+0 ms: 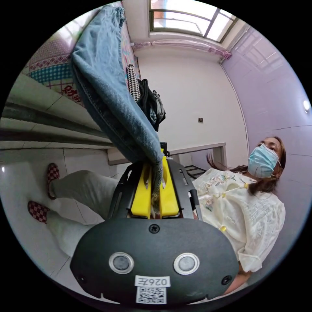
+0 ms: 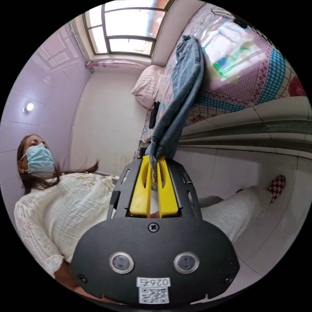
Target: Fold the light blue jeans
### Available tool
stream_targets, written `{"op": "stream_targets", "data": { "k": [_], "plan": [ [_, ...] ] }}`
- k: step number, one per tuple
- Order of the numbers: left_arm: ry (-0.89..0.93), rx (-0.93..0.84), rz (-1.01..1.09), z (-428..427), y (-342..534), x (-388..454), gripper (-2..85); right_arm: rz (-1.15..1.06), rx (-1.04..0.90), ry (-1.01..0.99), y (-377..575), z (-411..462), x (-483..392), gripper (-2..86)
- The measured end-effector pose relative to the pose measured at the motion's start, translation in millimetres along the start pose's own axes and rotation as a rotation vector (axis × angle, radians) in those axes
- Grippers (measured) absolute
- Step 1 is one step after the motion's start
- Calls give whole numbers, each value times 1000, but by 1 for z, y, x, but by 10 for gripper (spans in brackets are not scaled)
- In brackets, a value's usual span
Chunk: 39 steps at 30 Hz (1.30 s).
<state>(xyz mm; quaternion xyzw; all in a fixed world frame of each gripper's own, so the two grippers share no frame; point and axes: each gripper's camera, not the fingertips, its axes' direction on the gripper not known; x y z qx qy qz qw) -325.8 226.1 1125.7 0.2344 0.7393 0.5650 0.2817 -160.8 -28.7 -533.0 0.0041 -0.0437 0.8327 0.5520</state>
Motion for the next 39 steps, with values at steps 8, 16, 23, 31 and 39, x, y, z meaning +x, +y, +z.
{"op": "stream_targets", "data": {
  "k": [8, 16, 23, 31, 39],
  "plan": [
    [20, -33, 198, -3, -92, 64, 6, -75, 69, -182, -84, -10, -31, -12],
    [-32, 106, 147, -22, -231, 52, 8, -27, 56, -202, -279, 19, 10, -11],
    [-95, 193, -3, -28, -343, -17, 29, 182, 109, -182, -387, 62, 119, 0],
    [435, 349, -81, -36, -385, -75, 112, 159, 144, -65, -427, 95, 164, 84],
    [-117, 297, 165, -10, -384, 20, -8, -236, -48, 191, -377, 150, 90, 41]
  ]
}}
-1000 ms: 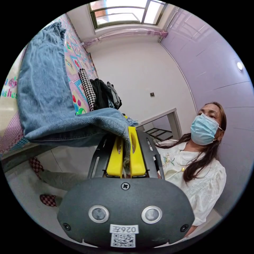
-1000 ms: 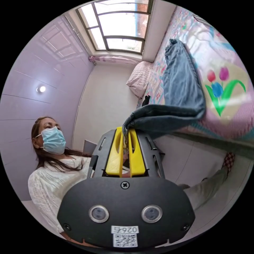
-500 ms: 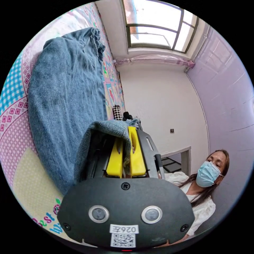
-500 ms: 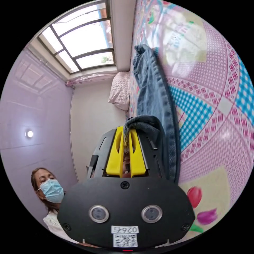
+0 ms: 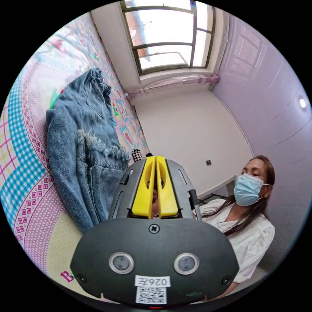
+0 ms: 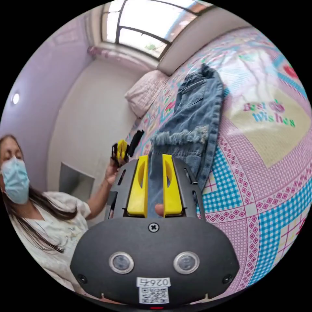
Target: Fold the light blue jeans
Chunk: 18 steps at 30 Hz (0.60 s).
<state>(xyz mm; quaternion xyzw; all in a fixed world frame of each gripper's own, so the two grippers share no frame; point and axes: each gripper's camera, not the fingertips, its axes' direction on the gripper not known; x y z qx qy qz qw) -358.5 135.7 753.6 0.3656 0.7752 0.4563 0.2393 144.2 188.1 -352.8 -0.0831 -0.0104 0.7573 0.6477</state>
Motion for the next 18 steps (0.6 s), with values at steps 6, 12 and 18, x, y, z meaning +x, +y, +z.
{"op": "stream_targets", "data": {
  "k": [6, 12, 18],
  "plan": [
    [-369, -317, -112, 96, -20, -59, -10, -77, -169, 256, -15, 96, 13, -5],
    [-438, -119, -80, 67, -14, -34, -10, -89, -176, 217, -12, 91, 36, -9],
    [-417, -120, -1, 59, 66, 15, -9, -3, 9, 9, 66, 36, 50, -8]
  ]
}}
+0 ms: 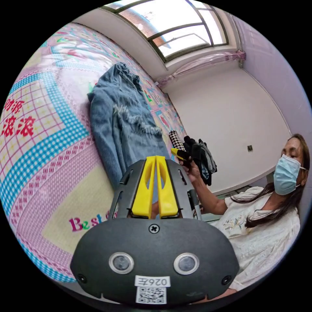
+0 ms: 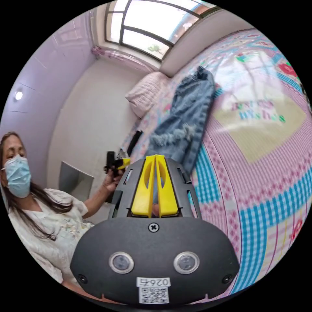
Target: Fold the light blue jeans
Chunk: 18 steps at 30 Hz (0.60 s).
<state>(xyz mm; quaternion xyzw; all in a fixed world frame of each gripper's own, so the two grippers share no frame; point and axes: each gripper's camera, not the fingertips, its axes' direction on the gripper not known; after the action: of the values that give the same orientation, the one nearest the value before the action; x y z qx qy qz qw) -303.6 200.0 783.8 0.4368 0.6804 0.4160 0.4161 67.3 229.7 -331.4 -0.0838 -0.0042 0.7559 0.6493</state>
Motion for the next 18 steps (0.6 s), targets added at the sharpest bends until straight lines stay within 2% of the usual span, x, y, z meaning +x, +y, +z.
{"op": "stream_targets", "data": {
  "k": [1, 3, 7, 10, 14, 18],
  "plan": [
    [-25, -21, -9, 2, 9, 1, -9, 23, -71, 127, 16, 6, -1, -8],
    [-44, -54, -42, 5, 45, 5, -8, 41, -61, 249, 46, 0, -11, -5],
    [-135, 68, -60, -16, 97, 20, 6, 78, 109, 244, 125, -43, -47, 30],
    [-215, 127, -80, -31, 130, 29, 73, 134, 134, 266, 183, -48, -59, 65],
    [-177, 91, -149, -26, 146, 17, 138, 185, 93, 272, 220, -32, -54, 104],
    [-86, 100, -124, -9, 135, 12, 160, 253, 97, 214, 224, -13, -29, 117]
  ]
}}
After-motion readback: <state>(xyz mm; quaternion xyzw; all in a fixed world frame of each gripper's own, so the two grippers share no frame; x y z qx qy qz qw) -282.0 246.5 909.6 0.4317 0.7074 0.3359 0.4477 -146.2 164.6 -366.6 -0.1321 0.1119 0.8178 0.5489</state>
